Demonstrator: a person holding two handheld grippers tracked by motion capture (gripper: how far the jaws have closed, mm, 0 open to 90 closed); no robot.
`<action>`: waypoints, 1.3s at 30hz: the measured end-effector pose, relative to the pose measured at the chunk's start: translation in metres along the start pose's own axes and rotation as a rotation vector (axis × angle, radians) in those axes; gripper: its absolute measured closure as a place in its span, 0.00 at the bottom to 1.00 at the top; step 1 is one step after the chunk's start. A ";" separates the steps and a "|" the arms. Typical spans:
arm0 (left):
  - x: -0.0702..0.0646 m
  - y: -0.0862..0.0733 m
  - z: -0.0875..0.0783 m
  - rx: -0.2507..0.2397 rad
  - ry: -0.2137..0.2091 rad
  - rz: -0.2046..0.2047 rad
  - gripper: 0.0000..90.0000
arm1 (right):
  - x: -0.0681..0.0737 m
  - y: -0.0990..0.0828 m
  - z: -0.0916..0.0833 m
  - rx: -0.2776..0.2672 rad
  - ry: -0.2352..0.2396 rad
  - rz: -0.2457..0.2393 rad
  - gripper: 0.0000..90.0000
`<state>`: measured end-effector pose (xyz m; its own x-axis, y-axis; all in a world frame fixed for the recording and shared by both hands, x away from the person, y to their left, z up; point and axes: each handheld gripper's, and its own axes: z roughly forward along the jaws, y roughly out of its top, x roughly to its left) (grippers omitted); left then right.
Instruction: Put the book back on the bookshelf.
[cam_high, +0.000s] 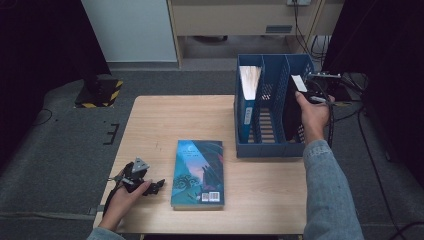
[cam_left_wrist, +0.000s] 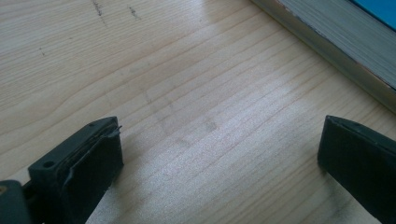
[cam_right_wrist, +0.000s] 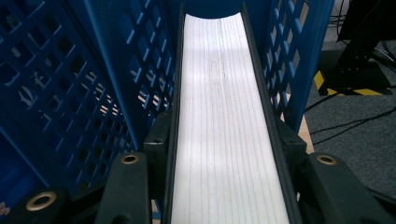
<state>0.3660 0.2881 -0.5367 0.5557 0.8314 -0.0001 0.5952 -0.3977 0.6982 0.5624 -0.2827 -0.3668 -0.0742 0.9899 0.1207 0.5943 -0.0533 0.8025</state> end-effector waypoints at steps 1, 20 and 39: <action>0.000 0.000 0.000 0.000 0.000 0.001 0.00 | 0.000 0.000 0.001 -0.001 -0.004 0.001 0.59; -0.001 0.001 0.001 0.000 -0.005 0.009 0.00 | 0.009 -0.001 0.009 0.003 -0.024 -0.051 0.58; -0.001 0.001 0.001 -0.001 -0.010 0.011 0.00 | 0.011 -0.004 -0.007 -0.022 0.047 -0.050 0.44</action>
<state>0.3668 0.2857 -0.5367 0.5676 0.8233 0.0005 0.5888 -0.4063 0.6987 0.5541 -0.2723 -0.3647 -0.1413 0.9842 0.1066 0.5713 -0.0069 0.8207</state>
